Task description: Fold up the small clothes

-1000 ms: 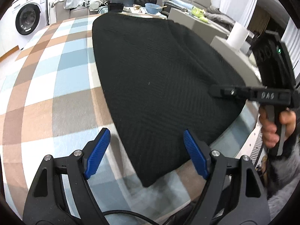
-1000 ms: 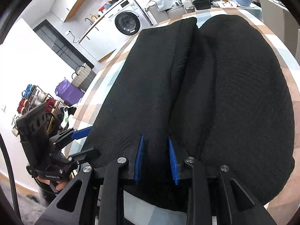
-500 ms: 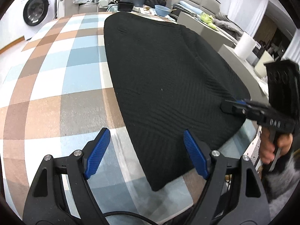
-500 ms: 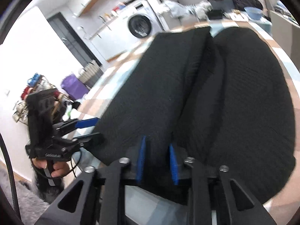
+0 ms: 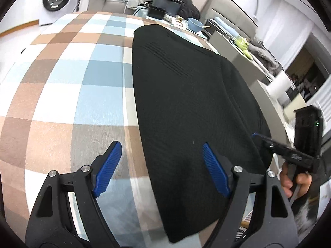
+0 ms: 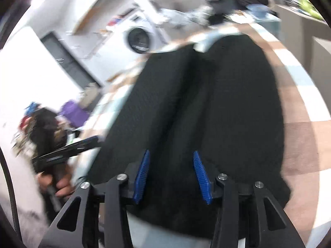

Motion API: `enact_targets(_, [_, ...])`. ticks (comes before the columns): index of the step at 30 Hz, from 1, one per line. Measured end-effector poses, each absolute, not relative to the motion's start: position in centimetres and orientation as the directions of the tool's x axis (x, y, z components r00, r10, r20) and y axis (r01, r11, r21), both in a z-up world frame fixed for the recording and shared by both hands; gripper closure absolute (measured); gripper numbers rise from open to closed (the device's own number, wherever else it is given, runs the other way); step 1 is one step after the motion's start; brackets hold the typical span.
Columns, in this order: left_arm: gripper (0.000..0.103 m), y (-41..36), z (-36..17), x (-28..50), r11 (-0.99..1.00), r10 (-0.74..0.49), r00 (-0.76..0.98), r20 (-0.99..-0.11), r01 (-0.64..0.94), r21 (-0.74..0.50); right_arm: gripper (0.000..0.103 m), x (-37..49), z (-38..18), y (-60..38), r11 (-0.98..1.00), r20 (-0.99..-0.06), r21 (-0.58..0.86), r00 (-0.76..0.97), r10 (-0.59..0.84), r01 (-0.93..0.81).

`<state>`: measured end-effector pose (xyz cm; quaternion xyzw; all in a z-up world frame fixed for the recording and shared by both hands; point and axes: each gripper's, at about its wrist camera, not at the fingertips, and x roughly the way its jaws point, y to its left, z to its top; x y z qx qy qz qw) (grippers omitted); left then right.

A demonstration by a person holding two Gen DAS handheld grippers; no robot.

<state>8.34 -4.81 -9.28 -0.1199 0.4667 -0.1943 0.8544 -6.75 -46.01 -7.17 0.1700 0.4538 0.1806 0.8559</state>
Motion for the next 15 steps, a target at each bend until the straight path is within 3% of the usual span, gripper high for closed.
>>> enact_targets(1, [0.025,-4.9,-9.4,8.6,0.897,-0.441,0.488,-0.753,0.213,-0.388,0.062,-6.0,-7.6,-46.2,0.881,-0.729,0.454,0.514,0.452,-0.13])
enact_targets(9, [0.024,-6.2,-10.4,9.6,0.914,-0.405,0.486,-0.775,0.205,-0.349,0.063,-0.6,-8.2,-45.2,0.857,-0.711,0.505,0.517,0.477,-0.097])
enact_targets(15, [0.024,-6.3,-10.3,9.4,0.916,-0.402,0.487,-0.775,0.205,-0.346,0.094,1.6,-7.9,-43.8,0.9,-0.742,0.426,0.534,0.405,-0.09])
